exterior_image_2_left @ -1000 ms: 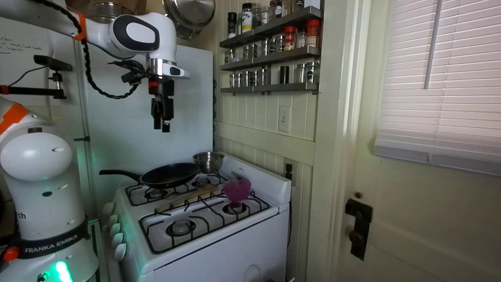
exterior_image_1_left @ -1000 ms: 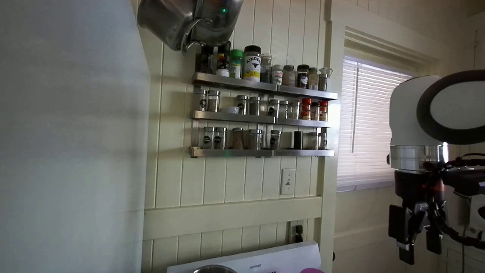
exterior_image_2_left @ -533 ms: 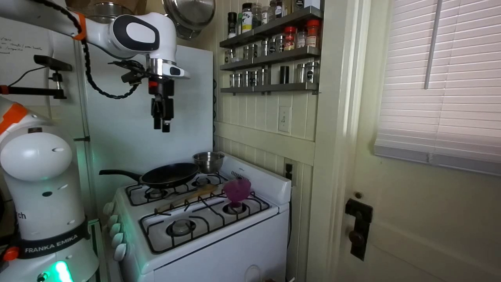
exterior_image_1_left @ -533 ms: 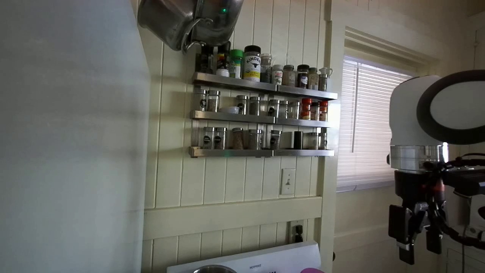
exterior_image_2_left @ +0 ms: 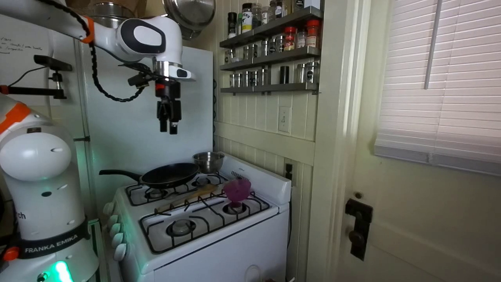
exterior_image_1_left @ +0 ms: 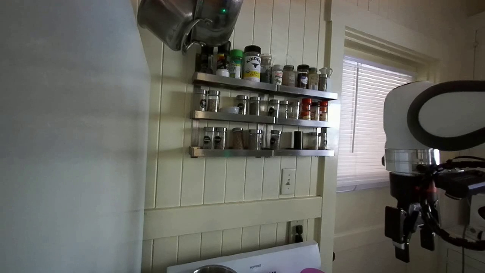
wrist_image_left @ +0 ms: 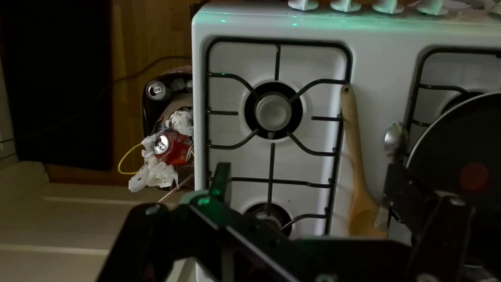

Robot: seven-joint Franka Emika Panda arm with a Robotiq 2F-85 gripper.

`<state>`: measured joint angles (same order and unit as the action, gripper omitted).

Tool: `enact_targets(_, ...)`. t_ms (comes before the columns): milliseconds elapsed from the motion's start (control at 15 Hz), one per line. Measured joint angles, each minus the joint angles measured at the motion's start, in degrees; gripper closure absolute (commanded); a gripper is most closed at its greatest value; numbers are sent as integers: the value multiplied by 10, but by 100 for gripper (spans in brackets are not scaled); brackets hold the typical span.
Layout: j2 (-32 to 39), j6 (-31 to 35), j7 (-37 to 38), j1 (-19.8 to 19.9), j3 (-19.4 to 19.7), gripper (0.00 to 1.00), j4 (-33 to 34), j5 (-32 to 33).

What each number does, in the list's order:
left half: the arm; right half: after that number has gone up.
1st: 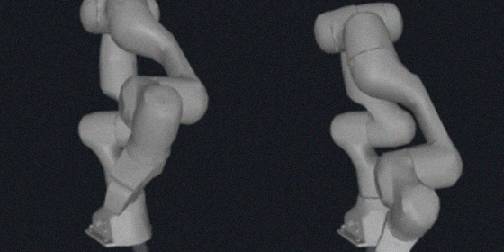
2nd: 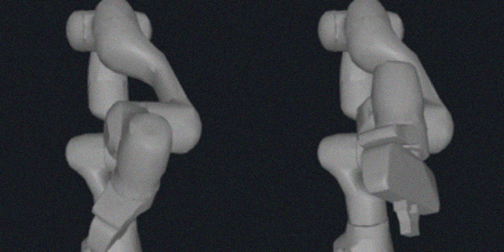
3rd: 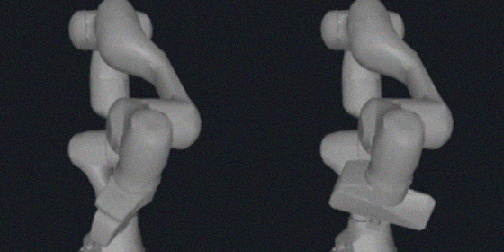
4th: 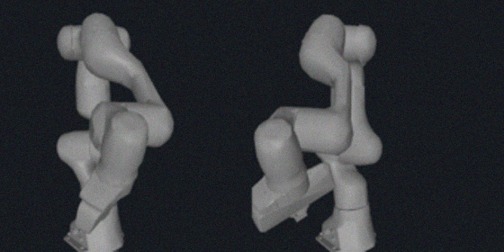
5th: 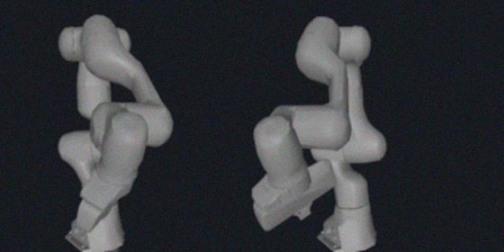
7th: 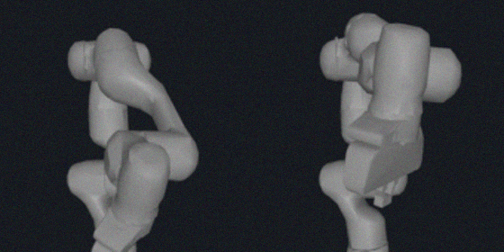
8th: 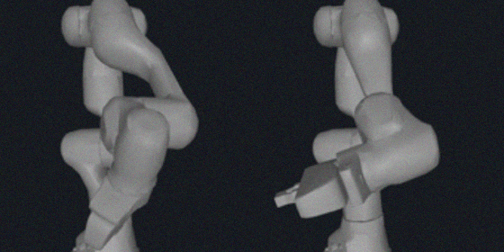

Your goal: Put the purple bowl on the pan then move the silver bowl to the right.

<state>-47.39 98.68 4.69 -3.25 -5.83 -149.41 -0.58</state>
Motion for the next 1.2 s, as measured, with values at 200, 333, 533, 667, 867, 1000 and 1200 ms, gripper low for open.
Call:
enact_targets(200, 46, 34, -22, 2, 11, 0, 15, 17)
enact_targets(333, 85, 59, -37, 2, 16, 0, 31, 21)
enact_targets(533, 148, 83, -48, 2, 21, 0, 59, 18)
enact_targets(667, 187, 85, -57, -4, 21, 0, 80, 10)
enact_targets(867, 210, 85, -58, -9, 21, 0, 95, 8)
enact_targets(1000, 210, 85, -52, -9, 19, 0, 96, 8)
enact_targets(1200, 205, 90, 26, -8, -13, 0, 97, 27)
